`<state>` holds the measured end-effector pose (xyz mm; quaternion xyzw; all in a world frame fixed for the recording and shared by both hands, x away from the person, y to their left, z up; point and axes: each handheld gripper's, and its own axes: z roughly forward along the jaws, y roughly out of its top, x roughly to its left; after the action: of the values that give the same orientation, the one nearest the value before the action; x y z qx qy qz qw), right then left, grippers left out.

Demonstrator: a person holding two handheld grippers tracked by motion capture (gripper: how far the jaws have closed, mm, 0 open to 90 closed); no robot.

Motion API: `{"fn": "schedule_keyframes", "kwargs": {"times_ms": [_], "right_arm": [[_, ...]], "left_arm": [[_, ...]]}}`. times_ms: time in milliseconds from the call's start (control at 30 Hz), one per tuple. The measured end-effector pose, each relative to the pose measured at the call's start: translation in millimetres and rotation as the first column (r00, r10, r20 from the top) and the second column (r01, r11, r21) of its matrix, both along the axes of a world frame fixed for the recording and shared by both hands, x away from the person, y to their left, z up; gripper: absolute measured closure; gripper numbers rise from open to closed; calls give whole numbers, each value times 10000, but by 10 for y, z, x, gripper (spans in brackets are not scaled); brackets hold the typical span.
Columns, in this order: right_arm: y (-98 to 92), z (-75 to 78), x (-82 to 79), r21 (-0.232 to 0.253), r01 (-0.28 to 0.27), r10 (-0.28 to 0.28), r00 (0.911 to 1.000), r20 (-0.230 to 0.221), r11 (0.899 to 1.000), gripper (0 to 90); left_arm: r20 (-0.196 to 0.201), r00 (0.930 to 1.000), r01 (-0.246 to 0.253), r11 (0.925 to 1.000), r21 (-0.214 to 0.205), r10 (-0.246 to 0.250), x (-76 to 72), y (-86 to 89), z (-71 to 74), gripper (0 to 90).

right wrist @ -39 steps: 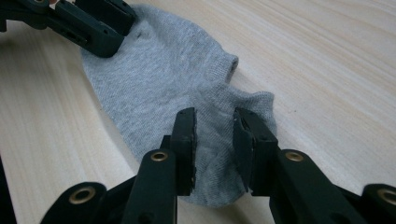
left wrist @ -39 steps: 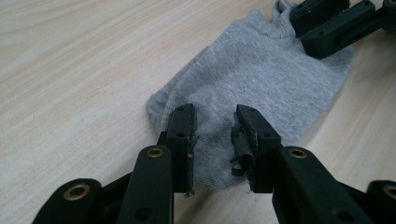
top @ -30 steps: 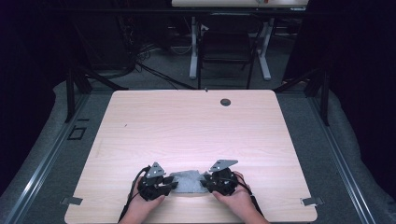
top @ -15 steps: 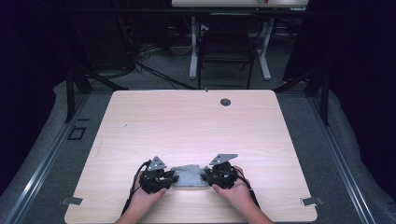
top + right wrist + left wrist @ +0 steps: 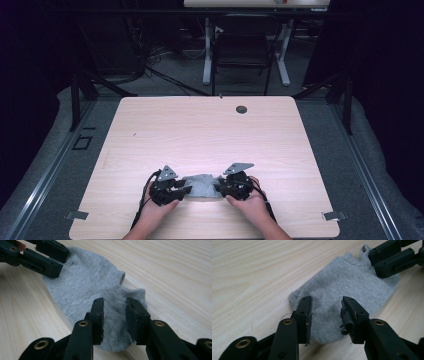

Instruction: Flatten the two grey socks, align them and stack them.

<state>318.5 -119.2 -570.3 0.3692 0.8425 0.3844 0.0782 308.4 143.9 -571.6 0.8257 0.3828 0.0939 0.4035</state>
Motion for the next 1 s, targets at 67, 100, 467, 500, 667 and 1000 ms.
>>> {"fn": "schedule_keyframes", "kwargs": {"times_ms": [67, 100, 467, 500, 667, 1000], "right_arm": [[2, 21, -11, 15, -32, 32, 10000, 63, 10000, 659], [1, 39, -15, 7, -46, 46, 9999, 97, 10000, 647], [-44, 272, -120, -4, -151, 151, 9964, 829, 9999, 564], [-49, 281, -137, 20, -128, 125, 9960, 879, 9999, 561], [-111, 336, -224, 94, -70, 61, 9952, 979, 9999, 541], [-322, 361, -479, 139, 203, -214, 9962, 846, 9997, 533]], "left_arm": [[69, 10000, -40, 10000, -22, 40, -7, -3, 29, 584], [113, 9999, -18, 10000, 14, 18, -8, 2, 46, 578], [415, 9990, -140, 9998, -146, 146, -111, 101, 211, 501], [392, 9991, -125, 9998, -175, 131, -129, 117, 226, 498], [440, 9990, -80, 9998, -202, 89, -218, 211, 280, 491], [454, 9986, -257, 9989, -393, 275, -408, 357, 317, 483]]}}
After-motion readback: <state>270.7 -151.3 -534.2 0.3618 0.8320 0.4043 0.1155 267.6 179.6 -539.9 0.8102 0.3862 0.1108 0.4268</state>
